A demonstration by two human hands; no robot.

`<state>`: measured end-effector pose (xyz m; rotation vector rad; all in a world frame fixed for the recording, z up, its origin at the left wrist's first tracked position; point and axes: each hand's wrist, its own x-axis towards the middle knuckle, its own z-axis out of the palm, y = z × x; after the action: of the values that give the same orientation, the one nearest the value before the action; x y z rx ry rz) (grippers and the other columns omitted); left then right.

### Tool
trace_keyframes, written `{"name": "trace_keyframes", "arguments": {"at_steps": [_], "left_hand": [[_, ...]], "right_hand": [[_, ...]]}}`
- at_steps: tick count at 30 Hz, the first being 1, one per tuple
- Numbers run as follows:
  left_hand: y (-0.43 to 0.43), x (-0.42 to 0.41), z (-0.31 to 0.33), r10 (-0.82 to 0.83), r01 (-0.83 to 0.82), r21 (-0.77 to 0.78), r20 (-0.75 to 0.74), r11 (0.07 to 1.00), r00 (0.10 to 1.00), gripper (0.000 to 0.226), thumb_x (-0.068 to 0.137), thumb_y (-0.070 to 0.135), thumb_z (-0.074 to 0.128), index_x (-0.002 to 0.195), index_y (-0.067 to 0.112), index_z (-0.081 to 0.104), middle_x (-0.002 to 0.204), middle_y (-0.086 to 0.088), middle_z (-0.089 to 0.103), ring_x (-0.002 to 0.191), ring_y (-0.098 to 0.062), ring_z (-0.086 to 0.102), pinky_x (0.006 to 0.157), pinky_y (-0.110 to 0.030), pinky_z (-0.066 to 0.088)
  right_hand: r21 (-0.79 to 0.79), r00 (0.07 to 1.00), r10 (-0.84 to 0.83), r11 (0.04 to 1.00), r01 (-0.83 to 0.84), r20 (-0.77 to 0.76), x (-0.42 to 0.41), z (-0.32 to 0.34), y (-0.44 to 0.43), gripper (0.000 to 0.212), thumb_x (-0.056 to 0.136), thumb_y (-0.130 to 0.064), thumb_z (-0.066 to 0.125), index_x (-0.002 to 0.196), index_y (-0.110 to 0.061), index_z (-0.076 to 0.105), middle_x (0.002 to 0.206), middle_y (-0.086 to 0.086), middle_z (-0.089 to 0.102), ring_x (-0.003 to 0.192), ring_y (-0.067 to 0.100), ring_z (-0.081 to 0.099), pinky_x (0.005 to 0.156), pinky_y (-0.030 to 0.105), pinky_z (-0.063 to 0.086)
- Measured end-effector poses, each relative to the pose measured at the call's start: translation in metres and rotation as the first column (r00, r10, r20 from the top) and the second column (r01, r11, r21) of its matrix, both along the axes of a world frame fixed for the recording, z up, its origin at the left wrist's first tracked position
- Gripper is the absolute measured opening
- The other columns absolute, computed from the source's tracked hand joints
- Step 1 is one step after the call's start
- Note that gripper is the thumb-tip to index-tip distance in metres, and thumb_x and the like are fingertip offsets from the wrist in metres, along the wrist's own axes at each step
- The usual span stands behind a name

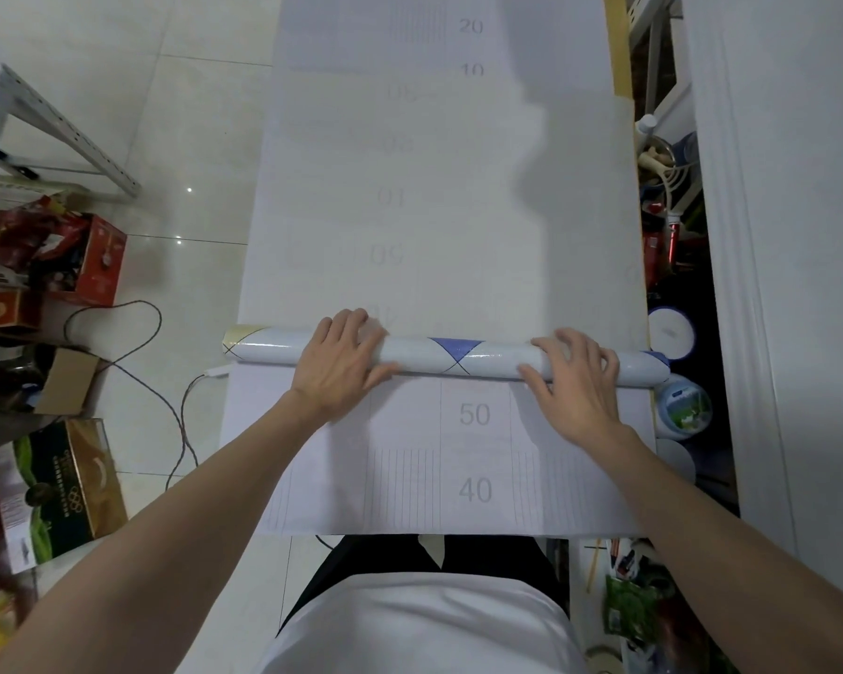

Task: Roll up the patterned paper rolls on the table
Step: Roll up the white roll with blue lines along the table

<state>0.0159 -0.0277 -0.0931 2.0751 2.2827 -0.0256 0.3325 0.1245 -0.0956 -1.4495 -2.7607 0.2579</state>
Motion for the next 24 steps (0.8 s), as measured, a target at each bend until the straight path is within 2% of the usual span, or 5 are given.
{"name": "trace_keyframes", "arguments": {"at_steps": [4, 10, 16, 19, 24], "left_hand": [[0.000, -0.003, 0.006, -0.033, 0.032, -0.016, -0.047, 0.999, 0.998, 0.067, 0.090, 0.069, 0.043, 0.124, 0.013, 0.055, 0.102, -0.009, 0.053, 0.086, -0.030, 0.049, 0.083, -0.039, 0.038], [0.003, -0.009, 0.014, -0.185, 0.185, 0.014, 0.016, 0.983, 0.983, 0.052, 0.099, 0.053, 0.032, 0.103, 0.011, 0.061, 0.070, -0.003, 0.056, 0.059, -0.028, 0.052, 0.066, -0.036, 0.043], [0.000, -0.009, 0.008, -0.066, 0.074, -0.056, 0.137, 0.996, 0.988, 0.048, 0.096, 0.054, 0.044, 0.111, 0.012, 0.061, 0.113, -0.012, 0.059, 0.090, -0.032, 0.058, 0.081, -0.041, 0.046], [0.002, -0.009, 0.008, -0.051, 0.058, -0.040, 0.142, 0.998, 0.989, 0.053, 0.096, 0.056, 0.034, 0.105, 0.011, 0.061, 0.102, -0.011, 0.059, 0.080, -0.032, 0.057, 0.076, -0.040, 0.046], [0.009, -0.010, 0.010, -0.017, 0.020, -0.021, 0.130, 1.000, 0.991, 0.047, 0.095, 0.050, 0.044, 0.103, 0.008, 0.063, 0.094, -0.014, 0.055, 0.069, -0.033, 0.053, 0.071, -0.042, 0.046]], "right_hand": [[-0.029, 0.998, 0.053, 0.998, -0.052, 0.032, 0.005, 0.002, 0.004, 0.066, 0.082, -0.070, 0.057, 0.134, -0.030, 0.049, 0.127, 0.004, 0.041, 0.119, 0.026, 0.041, 0.102, 0.044, 0.025], [-0.016, 0.998, 0.008, 1.000, -0.009, -0.066, 0.006, 0.003, 0.003, 0.047, 0.092, -0.056, 0.053, 0.122, -0.020, 0.051, 0.118, -0.001, 0.056, 0.114, 0.022, 0.051, 0.102, 0.044, 0.028], [0.007, 0.993, 0.012, 1.000, -0.011, -0.115, 0.004, -0.002, 0.000, 0.040, 0.092, -0.049, 0.057, 0.117, -0.018, 0.051, 0.121, 0.001, 0.051, 0.119, 0.023, 0.051, 0.107, 0.044, 0.024], [0.027, 0.996, -0.004, 1.000, 0.006, -0.087, 0.004, -0.006, 0.002, 0.047, 0.093, -0.054, 0.051, 0.119, -0.015, 0.053, 0.123, 0.008, 0.047, 0.119, 0.026, 0.048, 0.109, 0.045, 0.024], [0.013, 0.995, -0.002, 1.000, 0.003, -0.104, 0.001, -0.007, 0.005, 0.052, 0.093, -0.059, 0.044, 0.123, -0.017, 0.050, 0.124, 0.007, 0.042, 0.115, 0.025, 0.049, 0.109, 0.042, 0.023]]}}
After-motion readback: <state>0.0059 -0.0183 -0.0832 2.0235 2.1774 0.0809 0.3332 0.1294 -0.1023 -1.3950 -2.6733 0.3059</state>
